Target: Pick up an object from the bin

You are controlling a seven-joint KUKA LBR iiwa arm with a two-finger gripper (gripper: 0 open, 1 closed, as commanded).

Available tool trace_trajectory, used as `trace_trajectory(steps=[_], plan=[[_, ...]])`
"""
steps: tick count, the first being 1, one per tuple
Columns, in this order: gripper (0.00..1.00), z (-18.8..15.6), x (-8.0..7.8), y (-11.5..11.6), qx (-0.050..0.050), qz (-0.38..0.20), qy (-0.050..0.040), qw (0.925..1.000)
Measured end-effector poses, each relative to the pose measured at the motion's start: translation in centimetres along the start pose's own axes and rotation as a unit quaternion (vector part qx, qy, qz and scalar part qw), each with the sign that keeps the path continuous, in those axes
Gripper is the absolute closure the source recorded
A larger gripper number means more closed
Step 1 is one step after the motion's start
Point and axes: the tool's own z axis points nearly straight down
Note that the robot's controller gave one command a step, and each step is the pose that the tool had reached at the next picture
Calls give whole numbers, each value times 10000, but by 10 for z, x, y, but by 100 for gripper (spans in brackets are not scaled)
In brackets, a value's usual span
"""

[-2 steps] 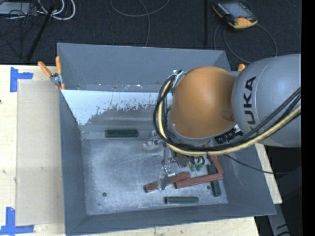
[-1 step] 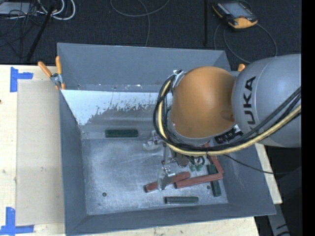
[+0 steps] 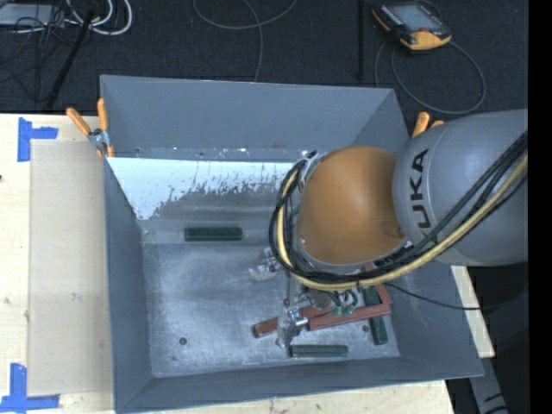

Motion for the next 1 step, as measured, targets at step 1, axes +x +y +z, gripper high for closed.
trace_trajectory(steps=[1], plan=[[0, 69, 16, -6, 2, -910, 17, 9959]])
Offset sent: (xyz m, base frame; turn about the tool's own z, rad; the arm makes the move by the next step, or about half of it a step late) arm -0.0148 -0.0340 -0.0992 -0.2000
